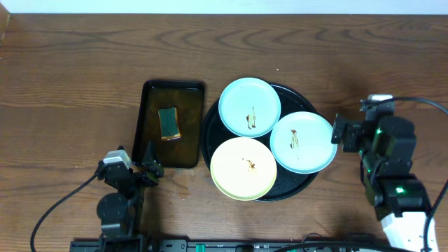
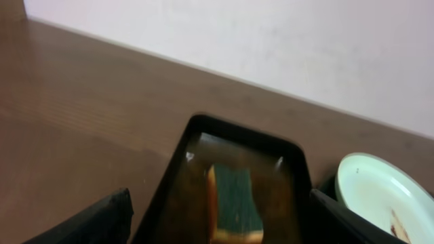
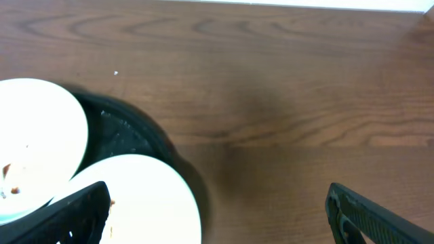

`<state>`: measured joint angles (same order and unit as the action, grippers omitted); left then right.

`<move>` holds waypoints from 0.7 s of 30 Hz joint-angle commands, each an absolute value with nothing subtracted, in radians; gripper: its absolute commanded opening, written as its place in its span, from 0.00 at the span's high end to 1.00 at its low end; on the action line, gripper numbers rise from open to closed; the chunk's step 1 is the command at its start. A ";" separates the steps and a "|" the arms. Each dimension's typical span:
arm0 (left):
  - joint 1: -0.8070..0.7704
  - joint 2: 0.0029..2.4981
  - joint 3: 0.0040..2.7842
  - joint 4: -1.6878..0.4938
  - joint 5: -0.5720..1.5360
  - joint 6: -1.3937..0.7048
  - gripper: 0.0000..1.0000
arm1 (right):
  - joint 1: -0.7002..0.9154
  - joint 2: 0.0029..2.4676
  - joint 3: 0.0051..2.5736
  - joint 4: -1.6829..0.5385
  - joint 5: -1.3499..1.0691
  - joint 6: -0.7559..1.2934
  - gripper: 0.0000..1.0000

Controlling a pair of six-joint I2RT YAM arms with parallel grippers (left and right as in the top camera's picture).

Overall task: Clean dirty plates on tray and stack at the side
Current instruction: 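Move the left gripper over the sponge on the black tray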

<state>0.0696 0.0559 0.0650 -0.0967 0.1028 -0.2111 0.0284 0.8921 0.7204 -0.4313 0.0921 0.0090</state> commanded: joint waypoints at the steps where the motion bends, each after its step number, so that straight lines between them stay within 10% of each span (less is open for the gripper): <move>1: 0.073 0.160 0.199 -0.166 0.116 -0.219 0.19 | 0.039 0.937 0.836 -0.520 0.070 0.025 0.01; 21: 0.074 0.912 0.846 -0.573 0.113 -0.211 0.19 | 0.039 1.043 0.883 -0.684 0.006 0.072 0.05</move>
<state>0.0696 0.8845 0.8219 -0.5819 0.1059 -0.2127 0.0284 1.0229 0.8688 -0.6708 0.0143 0.0376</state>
